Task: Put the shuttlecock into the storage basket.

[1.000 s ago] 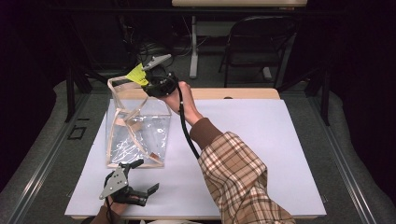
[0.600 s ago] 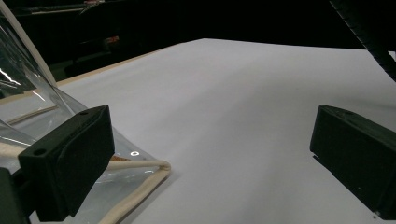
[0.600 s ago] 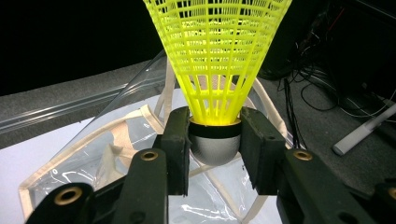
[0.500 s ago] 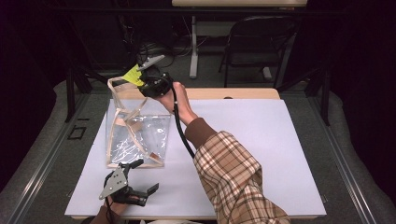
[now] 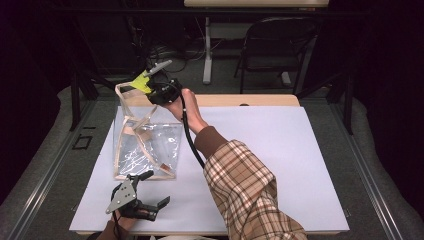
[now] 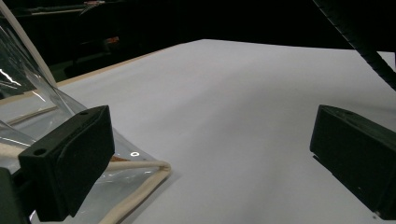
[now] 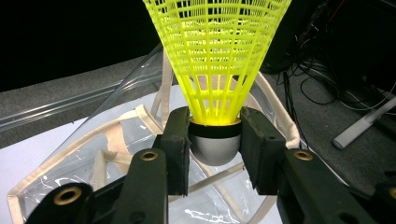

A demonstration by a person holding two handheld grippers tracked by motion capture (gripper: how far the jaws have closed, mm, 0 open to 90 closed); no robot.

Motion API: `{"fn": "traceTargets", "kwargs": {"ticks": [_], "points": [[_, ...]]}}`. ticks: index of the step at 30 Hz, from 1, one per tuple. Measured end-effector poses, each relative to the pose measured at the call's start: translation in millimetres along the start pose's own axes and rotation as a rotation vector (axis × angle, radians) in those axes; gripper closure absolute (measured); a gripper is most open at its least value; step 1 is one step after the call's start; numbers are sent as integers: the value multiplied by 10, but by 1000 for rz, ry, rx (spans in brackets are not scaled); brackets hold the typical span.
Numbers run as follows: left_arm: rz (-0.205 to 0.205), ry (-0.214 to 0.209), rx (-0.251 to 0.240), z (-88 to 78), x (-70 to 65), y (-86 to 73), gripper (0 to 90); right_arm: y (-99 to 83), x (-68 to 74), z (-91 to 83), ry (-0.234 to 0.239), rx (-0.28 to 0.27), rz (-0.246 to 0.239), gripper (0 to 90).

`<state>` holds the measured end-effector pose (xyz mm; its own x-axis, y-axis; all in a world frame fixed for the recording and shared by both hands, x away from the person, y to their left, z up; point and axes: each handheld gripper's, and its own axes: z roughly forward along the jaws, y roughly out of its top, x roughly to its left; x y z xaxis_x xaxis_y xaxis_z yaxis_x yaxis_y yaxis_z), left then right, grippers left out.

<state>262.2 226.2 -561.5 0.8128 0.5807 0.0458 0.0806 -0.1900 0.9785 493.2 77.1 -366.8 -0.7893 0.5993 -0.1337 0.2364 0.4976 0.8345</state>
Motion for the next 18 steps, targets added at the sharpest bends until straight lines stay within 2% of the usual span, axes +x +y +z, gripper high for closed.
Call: {"fn": "traceTargets", "kwargs": {"ticks": [14, 16, 18], "points": [[-1, 3, -1, -3, -2, 2, 0, -14, 19, 101, -6, 27, 2, 636], [-1, 3, -1, -4, -2, 2, 0, -17, 16, 100, -10, 23, 11, 537], [-1, 3, -1, -3, -2, 2, 0, -18, 13, 93, -9, 25, 18, 516]]}}
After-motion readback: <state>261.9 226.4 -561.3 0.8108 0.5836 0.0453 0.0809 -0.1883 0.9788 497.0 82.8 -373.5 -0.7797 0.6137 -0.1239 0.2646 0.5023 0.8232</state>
